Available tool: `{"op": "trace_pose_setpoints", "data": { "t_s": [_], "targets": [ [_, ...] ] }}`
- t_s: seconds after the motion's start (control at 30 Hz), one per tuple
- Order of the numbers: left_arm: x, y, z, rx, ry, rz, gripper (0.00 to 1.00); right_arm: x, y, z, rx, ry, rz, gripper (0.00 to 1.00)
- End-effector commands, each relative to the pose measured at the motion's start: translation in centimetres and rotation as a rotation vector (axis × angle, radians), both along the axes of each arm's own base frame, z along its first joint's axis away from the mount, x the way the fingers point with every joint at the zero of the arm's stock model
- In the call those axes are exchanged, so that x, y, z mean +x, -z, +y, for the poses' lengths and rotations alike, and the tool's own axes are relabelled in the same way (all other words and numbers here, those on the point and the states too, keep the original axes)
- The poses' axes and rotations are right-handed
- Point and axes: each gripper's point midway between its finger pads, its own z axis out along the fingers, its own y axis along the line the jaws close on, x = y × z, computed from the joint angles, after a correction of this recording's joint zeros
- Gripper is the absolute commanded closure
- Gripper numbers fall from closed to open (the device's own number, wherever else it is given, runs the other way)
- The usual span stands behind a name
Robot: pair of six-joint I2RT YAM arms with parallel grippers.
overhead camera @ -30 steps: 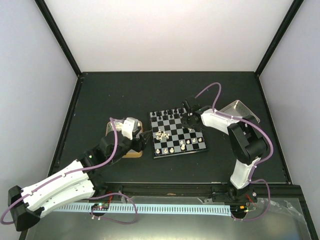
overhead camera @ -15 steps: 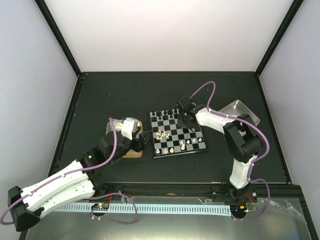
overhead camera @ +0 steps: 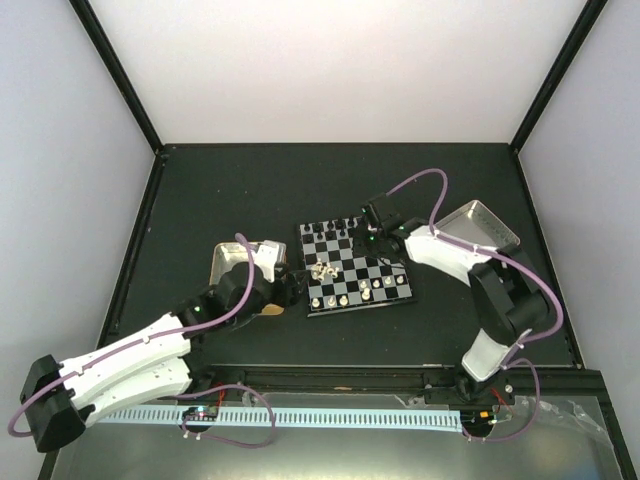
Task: Set up the chess pieces on the board
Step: Pick up the chess piece from the chessboard, then place the chess piece on the chessboard.
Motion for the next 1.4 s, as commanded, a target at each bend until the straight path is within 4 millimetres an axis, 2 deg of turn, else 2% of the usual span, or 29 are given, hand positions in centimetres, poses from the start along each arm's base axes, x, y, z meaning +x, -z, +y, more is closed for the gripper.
{"op": "trace_pose_setpoints", "data": {
  "t_s": [0.0, 0.07, 0.23, 0.5, 0.77, 1.13, 1.27, 1.37],
  "targets": [
    [0.0, 0.0, -2.1, -0.092, 0.055, 0.023, 0.33, -1.5, -4.4, 3.4, 0.279, -0.061, -0.033, 0.93],
    [0.1, 0.2, -2.9, -0.102, 0.085, 0.017, 0.32, -2.7, -5.9, 4.2, 0.391, -0.077, -0.024, 0.93],
    [1.0, 0.7, -4.3, -0.093, 0.104, 0.015, 0.32, -5.1, -8.4, 4.5, 0.572, -0.055, -0.013, 0.93],
    [0.9, -0.7, -7.8, -0.184, 0.228, 0.032, 0.32, -7.6, -10.8, 5.3, 0.714, -0.144, 0.003, 0.92],
    [1.0, -2.3, -8.8, -0.262, 0.261, 0.003, 0.37, -9.9, -12.5, 5.5, 0.788, -0.235, 0.008, 0.92],
    [1.4, -3.6, -9.5, -0.253, 0.291, -0.041, 0.63, -10.6, -12.5, 5.2, 0.783, -0.26, 0.002, 0.92],
    [1.5, -3.3, -9.6, -0.236, 0.292, -0.036, 0.8, -10.6, -12.6, 5.1, 0.779, -0.259, 0.0, 0.92],
    [1.6, -3.2, -9.6, -0.233, 0.283, -0.036, 0.87, -10.7, -12.6, 5.1, 0.779, -0.26, 0.003, 0.92]
  ]
}}
